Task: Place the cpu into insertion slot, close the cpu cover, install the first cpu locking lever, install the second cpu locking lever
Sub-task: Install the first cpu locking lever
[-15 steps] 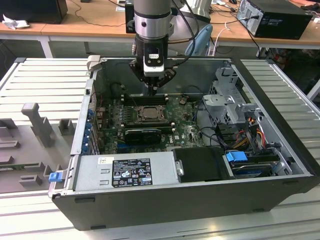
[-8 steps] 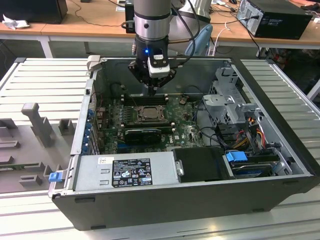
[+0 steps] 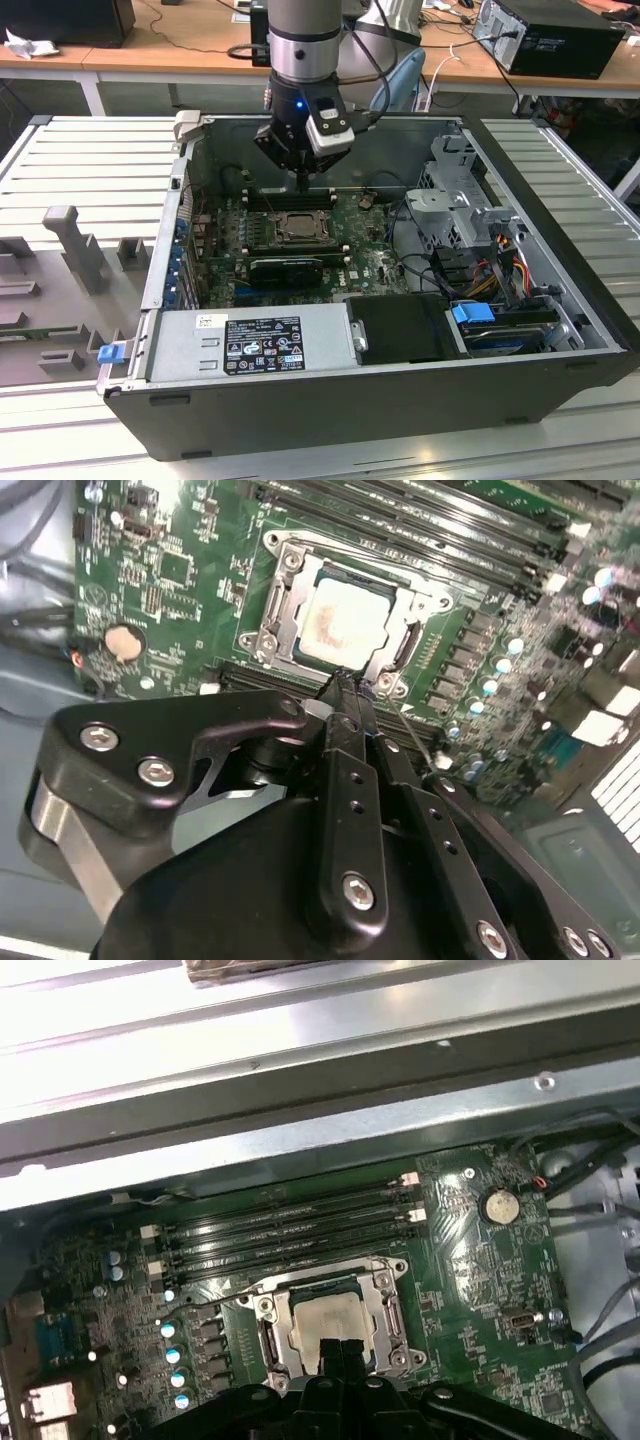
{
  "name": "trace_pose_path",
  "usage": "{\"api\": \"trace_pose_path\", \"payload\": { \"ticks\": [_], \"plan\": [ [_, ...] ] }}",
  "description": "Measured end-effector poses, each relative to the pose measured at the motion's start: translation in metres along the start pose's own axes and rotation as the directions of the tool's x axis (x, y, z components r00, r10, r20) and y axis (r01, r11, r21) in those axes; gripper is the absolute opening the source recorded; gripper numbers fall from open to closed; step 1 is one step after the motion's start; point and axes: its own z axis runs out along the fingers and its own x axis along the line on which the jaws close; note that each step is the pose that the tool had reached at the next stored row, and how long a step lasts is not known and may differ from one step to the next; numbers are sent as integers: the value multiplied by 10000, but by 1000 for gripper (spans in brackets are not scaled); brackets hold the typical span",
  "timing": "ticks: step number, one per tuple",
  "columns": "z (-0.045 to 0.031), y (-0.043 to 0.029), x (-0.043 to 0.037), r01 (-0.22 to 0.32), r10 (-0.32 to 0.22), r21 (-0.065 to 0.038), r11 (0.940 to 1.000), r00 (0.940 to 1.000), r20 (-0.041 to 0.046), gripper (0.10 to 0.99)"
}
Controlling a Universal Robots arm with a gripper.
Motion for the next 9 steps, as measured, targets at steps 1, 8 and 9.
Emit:
{"api": "trace_pose_path", "payload": {
  "ticks": [1,8,9],
  "plan": [
    [2,-1,4,194,-194,-5,9998,9998,-7,106],
    [7,-4,20,581,-581,-19,9983,9983,-21,106],
    [7,-4,23,604,-604,-19,9982,9982,-22,106]
  ]
}}
